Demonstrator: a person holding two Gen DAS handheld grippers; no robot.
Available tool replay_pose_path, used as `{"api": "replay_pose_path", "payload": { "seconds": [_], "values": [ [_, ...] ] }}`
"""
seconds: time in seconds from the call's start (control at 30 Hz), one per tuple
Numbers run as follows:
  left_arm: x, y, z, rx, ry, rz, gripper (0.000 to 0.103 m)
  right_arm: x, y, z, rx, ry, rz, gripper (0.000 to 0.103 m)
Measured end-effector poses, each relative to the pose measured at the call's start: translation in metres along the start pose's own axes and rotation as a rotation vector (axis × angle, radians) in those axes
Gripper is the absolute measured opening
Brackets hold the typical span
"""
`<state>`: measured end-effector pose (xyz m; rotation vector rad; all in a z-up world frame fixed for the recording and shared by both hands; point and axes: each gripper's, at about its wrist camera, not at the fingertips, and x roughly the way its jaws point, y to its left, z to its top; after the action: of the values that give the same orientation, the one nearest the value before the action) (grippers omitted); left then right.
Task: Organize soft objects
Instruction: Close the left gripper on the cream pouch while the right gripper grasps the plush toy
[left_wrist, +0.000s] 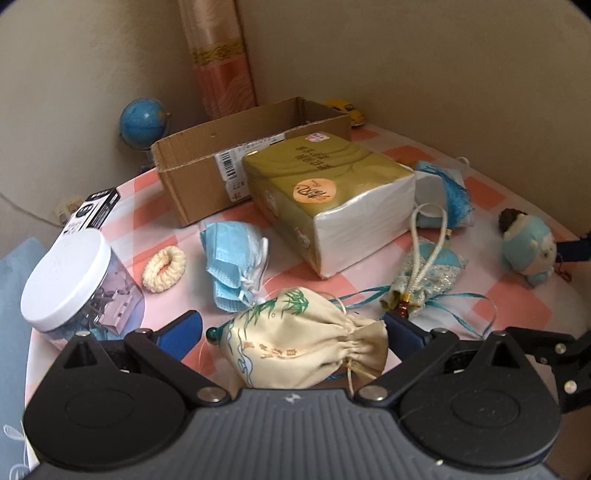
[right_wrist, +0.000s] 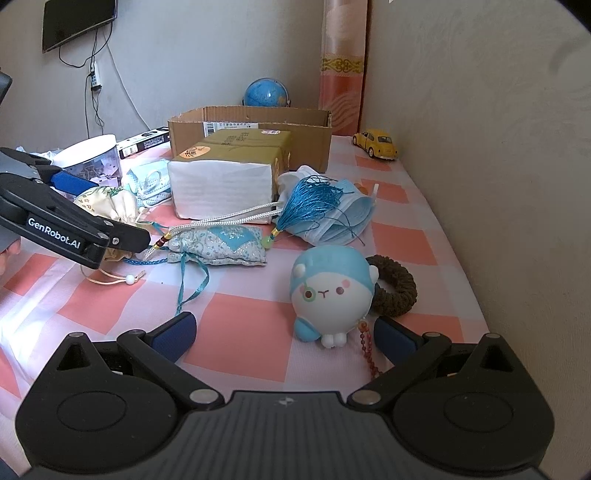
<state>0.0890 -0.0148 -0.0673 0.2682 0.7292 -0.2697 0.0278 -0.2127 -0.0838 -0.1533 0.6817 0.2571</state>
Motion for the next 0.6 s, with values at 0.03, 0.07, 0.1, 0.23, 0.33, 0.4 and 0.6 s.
{"api": "replay_pose_path", "payload": {
  "seconds": [0.03,0.07,0.1,0.23,0.33,0.4,0.6],
  "values": [
    [-0.001,0.000,0.001,0.011,0.005,-0.006,0.102,0.000,0.000,0.000,0.000,0.001,0.000,0.103],
    [-0.001,0.000,0.001,0.021,0.009,-0.013,0.102,0.000,0.000,0.000,0.000,0.001,-0.001,0.103],
    [-0.002,0.001,0.001,0.032,0.011,-0.022,0.102,0.000,0.000,0.000,0.000,0.001,-0.001,0.103],
    [0.000,0.004,0.001,0.059,0.014,-0.031,0.102,0.000,0.000,0.000,0.000,0.000,0.000,0.103],
    [-0.001,0.008,0.002,0.051,0.011,-0.047,0.097,0.000,0.000,0.000,0.000,0.000,-0.001,0.103],
    [-0.001,0.009,0.001,0.042,0.009,-0.055,0.096,0.000,0.000,0.000,0.000,0.001,-0.001,0.103],
    [-0.008,0.011,0.000,0.031,-0.006,-0.068,0.090,0.000,0.000,0.007,0.005,0.019,-0.012,0.103]
  ]
}}
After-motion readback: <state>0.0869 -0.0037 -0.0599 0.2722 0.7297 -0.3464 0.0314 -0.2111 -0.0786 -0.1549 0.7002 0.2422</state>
